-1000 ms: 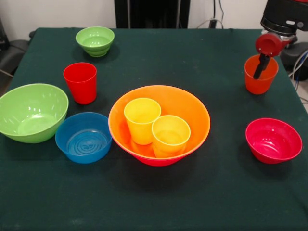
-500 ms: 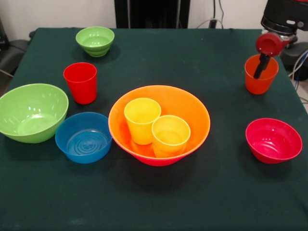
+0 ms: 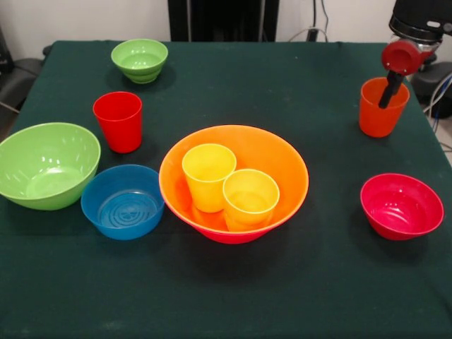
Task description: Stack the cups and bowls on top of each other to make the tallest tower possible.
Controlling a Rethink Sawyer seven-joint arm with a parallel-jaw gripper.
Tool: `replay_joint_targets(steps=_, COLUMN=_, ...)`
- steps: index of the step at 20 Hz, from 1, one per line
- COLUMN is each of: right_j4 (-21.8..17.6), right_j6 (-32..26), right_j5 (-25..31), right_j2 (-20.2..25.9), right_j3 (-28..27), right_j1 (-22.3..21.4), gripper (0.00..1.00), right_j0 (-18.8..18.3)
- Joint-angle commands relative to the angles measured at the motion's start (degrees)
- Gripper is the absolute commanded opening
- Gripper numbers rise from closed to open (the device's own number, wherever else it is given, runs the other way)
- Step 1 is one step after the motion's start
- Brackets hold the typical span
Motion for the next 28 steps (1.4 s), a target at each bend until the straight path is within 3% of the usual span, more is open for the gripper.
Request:
replay_joint_targets(steps=1, right_j4=-4.1, right_j6=-2.6, right_j5=5.2, right_j2=4.0, right_j3=-0.9, right_j1=1.3, gripper=1.00, right_j0=-1.2)
replay_joint_targets(steps=21, right_j4=-3.4, right_j6=-1.7, right_j5=3.3, right_j2=4.4, right_j3=-7.0, right_j1=8.6, gripper=1.00, right_j0=-0.3)
replay_joint_targets(steps=28, right_j4=-3.9, right_j6=-3.3, right_j5=-0.8, right_j2=5.5, right_j3=-5.0, right_j1=9.7, gripper=1.00, right_j0=-1.8)
